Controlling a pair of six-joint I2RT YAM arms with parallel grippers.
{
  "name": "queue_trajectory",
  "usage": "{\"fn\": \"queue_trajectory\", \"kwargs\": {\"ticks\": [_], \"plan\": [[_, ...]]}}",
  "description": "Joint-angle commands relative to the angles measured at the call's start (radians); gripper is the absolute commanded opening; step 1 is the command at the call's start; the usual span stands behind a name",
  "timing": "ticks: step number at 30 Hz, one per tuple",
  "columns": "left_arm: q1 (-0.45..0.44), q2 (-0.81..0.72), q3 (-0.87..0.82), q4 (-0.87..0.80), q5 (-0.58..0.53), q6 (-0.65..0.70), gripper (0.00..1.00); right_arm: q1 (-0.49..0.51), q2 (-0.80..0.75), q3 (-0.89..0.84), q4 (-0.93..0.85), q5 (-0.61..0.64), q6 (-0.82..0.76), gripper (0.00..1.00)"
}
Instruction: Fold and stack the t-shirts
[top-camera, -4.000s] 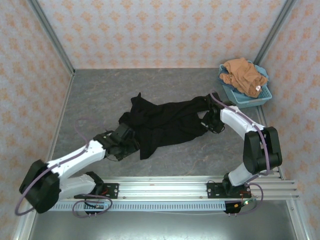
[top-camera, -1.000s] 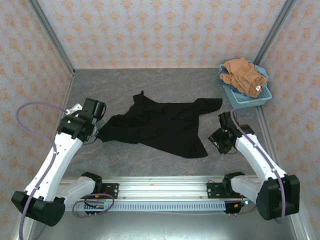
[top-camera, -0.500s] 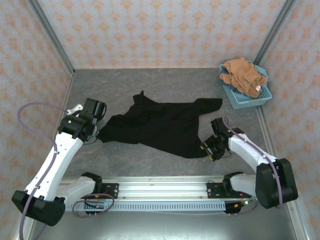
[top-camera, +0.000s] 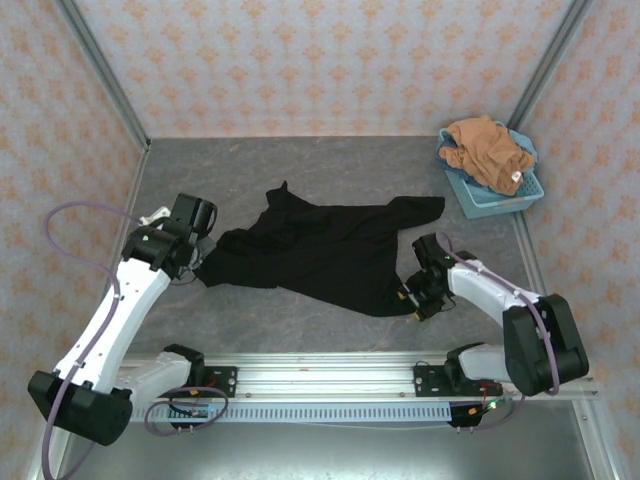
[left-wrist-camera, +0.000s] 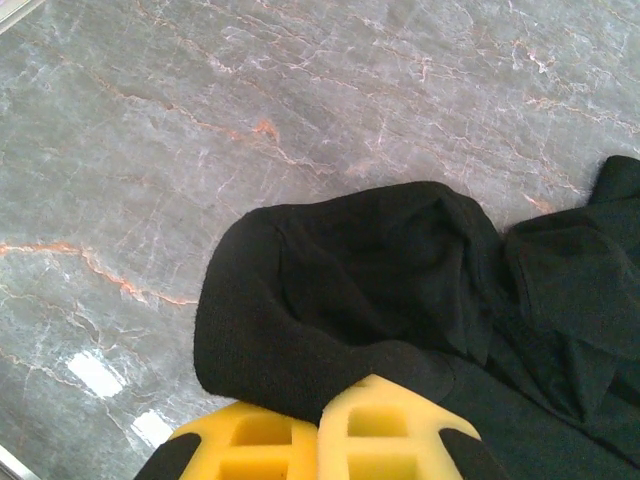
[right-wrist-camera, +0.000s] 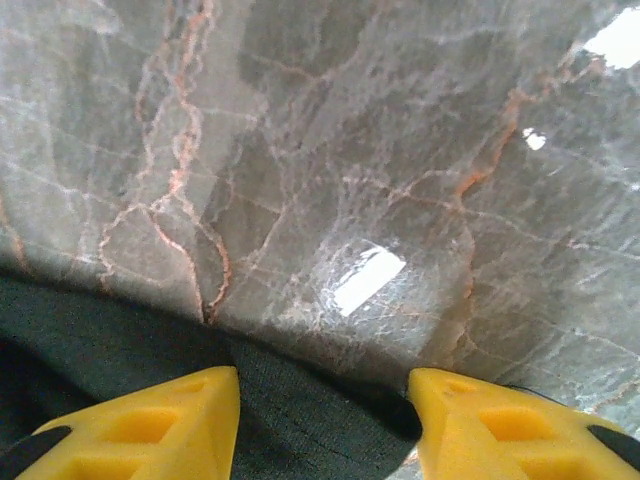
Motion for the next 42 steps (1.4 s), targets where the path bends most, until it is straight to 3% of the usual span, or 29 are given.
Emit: {"fn": "queue_trajectory", "kwargs": {"ticks": [1,6,12,19,23,26,34,39,42], "plan": [[0.007,0.011,0.006,0.023,-0.009,-0.015,0.0,0.024,0.086,-0.008,0.118,-0.048,0.059,0.35],[0.006,0.031,0.031,0.049,0.0,-0.001,0.0,0.024,0.104,0.154,0.081,0.065,0.009,0.0],[0.016,0.143,0.252,0.098,-0.014,0.074,0.0,-0.01,0.118,0.583,-0.122,0.281,-0.171,0.0],[0.079,0.363,0.794,0.054,-0.025,0.14,0.0,-0.083,0.249,1.136,-0.221,0.322,-0.285,0.0],[0.096,0.41,1.043,0.021,-0.067,0.172,0.0,-0.086,0.275,1.372,-0.274,0.349,-0.334,0.0],[0.097,0.379,1.131,0.024,-0.11,0.194,0.0,-0.087,0.212,1.412,-0.263,0.365,-0.359,0.0],[0.097,0.218,1.189,0.194,-0.246,0.289,0.0,-0.09,-0.065,1.276,-0.07,0.356,-0.395,0.0],[0.097,0.375,1.436,0.116,-0.2,0.297,0.0,-0.096,-0.01,1.36,-0.06,0.319,-0.384,0.0],[0.112,0.462,1.462,0.082,-0.133,0.264,0.0,-0.097,0.087,1.407,-0.045,0.258,-0.356,0.0]]}}
